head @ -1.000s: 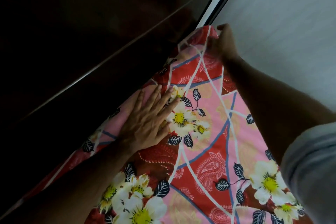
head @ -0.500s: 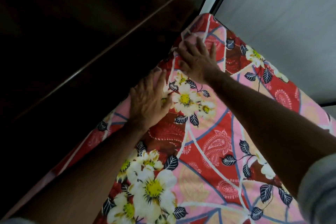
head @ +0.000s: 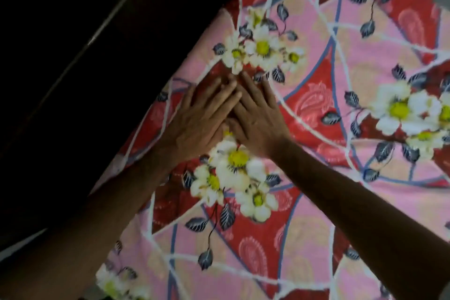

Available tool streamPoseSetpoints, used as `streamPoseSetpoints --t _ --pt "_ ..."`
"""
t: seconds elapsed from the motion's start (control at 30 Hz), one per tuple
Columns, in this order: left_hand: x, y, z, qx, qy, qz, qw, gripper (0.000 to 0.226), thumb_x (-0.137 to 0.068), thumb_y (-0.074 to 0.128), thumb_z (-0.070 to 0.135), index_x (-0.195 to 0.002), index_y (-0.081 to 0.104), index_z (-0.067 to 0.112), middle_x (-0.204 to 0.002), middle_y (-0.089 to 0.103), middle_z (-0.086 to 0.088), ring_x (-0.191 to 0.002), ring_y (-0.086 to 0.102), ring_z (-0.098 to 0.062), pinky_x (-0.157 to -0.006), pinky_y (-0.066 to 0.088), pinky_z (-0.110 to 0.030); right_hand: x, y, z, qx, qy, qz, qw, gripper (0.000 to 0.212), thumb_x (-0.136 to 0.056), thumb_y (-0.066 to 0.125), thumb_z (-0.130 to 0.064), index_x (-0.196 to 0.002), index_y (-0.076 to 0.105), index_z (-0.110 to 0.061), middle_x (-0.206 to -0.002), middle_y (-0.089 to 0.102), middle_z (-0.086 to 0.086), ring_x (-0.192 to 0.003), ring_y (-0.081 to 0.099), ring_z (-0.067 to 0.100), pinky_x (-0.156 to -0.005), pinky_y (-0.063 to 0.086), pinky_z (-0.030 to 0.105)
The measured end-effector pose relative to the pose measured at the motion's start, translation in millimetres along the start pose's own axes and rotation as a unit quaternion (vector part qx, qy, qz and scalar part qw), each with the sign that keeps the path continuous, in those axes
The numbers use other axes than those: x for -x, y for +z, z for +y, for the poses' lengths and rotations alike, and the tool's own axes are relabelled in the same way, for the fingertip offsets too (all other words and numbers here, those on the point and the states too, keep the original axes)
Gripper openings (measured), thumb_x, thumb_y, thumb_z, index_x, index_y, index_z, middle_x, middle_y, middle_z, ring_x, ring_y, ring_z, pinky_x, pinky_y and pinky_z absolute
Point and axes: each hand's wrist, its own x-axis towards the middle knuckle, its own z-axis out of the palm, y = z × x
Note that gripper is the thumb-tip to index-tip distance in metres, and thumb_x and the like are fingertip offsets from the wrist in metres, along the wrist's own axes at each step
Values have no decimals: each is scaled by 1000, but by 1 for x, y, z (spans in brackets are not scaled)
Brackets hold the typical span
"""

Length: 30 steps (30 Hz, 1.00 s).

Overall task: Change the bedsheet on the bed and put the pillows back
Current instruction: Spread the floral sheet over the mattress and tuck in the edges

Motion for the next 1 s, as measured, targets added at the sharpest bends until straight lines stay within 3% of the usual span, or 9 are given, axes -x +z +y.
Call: streamPoseSetpoints --t 0.17,0.4,0.53,0.67,0.73,0.8,0.87,0.9,1.0 --pt "130 3 35 -2 6 -41 999 62 -107 34 43 -162 21 17 -170 15 -5 -157 15 -29 -118 19 -66 97 5 -93 -21 -68 -45 996 66 -102 36 -52 -151 40 -8 -161 27 19 -152 13 40 -117 16 65" --pt "278 12 48 8 -320 -12 947 60 -104 37 38 -159 29 16 -164 32 -12 -152 28 -33 -119 27 -57 183 23 -228 -52 -189 -101 975 74 -102 32 -57 -159 19 -13 -166 14 14 -154 4 37 -118 8 65" --pt "328 23 65 150 -540 86 824 68 -100 34 49 -159 29 14 -163 30 -16 -148 30 -39 -119 26 -52 206 27 -276 -37 -232 -129 963 82 -97 34 -60 -160 10 -12 -167 3 15 -154 -2 37 -117 7 65" --pt "342 10 77 341 -628 141 685 77 -100 55 48 -161 23 15 -163 20 -19 -144 33 -38 -112 35 -39 227 31 -306 20 -264 -157 951 90 -93 46 -58 -160 8 -11 -166 -1 18 -152 -8 41 -116 7 67" --pt "346 7 72 384 -635 148 654 83 -91 57 46 -160 24 12 -160 28 -19 -142 35 -35 -109 30 -30 232 33 -316 67 -274 -163 945 91 -90 54 -50 -159 10 -11 -166 -2 19 -151 -8 45 -115 7 68" --pt "353 14 69 432 -651 154 605 96 -80 58 62 -157 29 13 -154 40 -15 -136 44 -32 -110 39 -38 234 34 -320 92 -285 -154 942 82 -91 55 -40 -158 19 -11 -166 1 18 -151 -2 45 -115 8 69" --pt "366 26 69 508 -688 180 486 100 -74 68 77 -149 36 18 -143 54 -8 -123 59 -29 -87 58 -47 236 37 -322 98 -299 -139 939 69 -91 55 -33 -154 32 -12 -165 14 16 -151 13 42 -117 13 66" --pt "371 27 73 554 -684 182 439 90 -81 70 71 -147 39 18 -137 59 -6 -115 64 -26 -69 61 -39 239 37 -322 90 -292 -124 944 63 -91 56 -29 -149 41 -13 -162 26 15 -148 25 40 -117 20 62" --pt "378 33 76 628 -646 171 398 53 -97 66 44 -137 52 12 -111 69 -4 -88 69 -16 -50 53 -23 245 36 -330 28 -226 -65 972 50 -86 61 -17 -135 55 -15 -134 57 10 -118 53 35 -97 39 48"
